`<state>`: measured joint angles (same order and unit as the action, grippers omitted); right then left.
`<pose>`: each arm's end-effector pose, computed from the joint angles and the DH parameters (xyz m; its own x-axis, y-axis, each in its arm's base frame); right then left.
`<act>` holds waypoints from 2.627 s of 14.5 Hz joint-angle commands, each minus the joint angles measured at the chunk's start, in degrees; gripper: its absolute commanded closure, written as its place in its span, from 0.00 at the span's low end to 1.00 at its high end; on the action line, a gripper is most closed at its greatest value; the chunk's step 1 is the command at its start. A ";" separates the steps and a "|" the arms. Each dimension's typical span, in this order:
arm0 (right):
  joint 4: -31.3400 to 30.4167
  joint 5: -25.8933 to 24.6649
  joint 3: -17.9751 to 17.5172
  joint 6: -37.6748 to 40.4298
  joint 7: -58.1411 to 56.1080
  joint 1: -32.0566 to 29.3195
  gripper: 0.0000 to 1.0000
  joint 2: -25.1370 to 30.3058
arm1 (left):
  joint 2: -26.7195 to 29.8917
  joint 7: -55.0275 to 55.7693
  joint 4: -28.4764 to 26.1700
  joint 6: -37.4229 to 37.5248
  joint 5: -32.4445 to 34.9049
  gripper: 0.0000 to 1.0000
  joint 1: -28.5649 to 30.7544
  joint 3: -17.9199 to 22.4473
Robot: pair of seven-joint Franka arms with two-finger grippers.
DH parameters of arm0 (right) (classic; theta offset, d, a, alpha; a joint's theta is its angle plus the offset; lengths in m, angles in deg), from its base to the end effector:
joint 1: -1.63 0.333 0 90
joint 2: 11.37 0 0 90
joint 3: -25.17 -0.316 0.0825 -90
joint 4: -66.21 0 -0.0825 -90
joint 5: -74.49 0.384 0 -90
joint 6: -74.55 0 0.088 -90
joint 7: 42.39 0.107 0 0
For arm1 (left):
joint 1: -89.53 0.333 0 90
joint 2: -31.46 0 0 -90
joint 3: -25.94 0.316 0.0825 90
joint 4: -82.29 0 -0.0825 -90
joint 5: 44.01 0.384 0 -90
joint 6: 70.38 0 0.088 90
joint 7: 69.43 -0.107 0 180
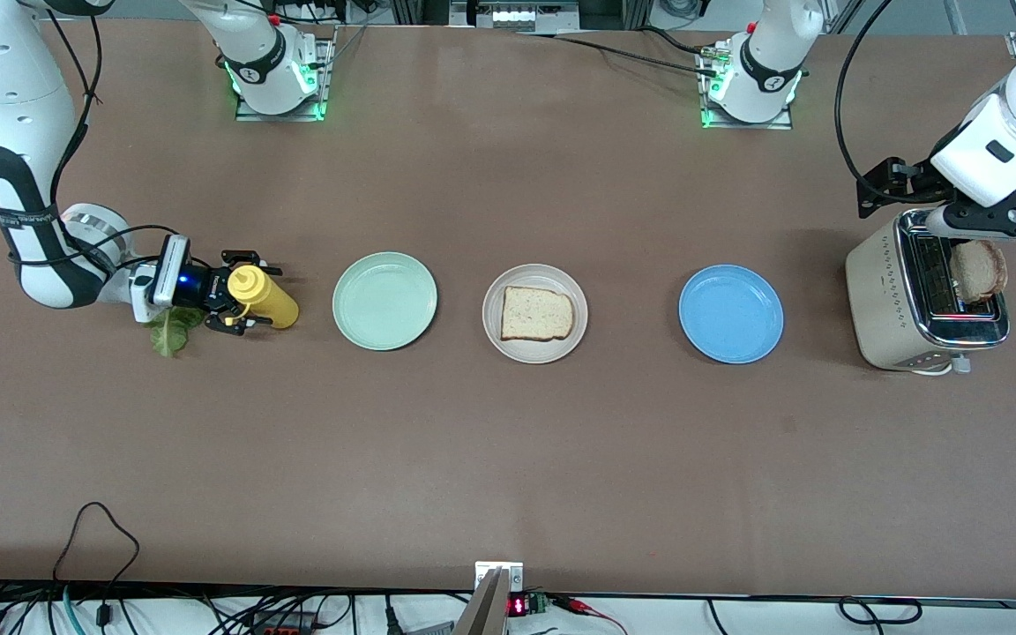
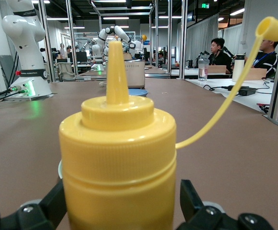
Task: Make sandwich in beige plate with both arms
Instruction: 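Carry the yellow bottle back and set it down beside the lettuce, then open the right gripper and draw it back from the bottle, then lower the right gripper onto the green lettuce leaf and grasp it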
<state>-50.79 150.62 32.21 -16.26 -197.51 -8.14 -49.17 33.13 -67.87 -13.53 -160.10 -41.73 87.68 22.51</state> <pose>0.5177 -0.0517 0.1228 0.0274 0.1870 0.9820 0.9983 -0.0551 -0.0174 0.5398 -0.0460 0.5924 0.9950 -0.0643 -0.0761 -0.0677 -0.9968 -0.0435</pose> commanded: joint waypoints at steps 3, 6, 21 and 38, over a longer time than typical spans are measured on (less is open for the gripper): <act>0.81 -0.98 -0.19 1.08 1.83 -2.63 0.00 0.18 | 0.36 -0.68 -0.07 0.42 0.89 0.00 0.09 -0.08; 1.60 -3.00 0.69 1.16 3.06 -2.89 0.00 0.88 | 0.36 -0.68 -0.07 0.34 0.89 0.00 0.09 -0.08; 14.17 -33.04 6.76 -1.02 40.65 -1.58 0.00 17.30 | 0.36 -0.68 -0.07 0.34 0.89 0.00 0.09 -0.08; 12.86 -73.50 -0.54 -24.83 120.83 4.14 0.00 16.45 | 0.36 -0.51 -0.07 0.34 0.89 0.00 0.00 -0.08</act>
<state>-37.76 78.42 32.21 -38.08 -81.20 -3.40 -30.43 33.13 -67.87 -13.53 -160.10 -41.73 87.68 22.51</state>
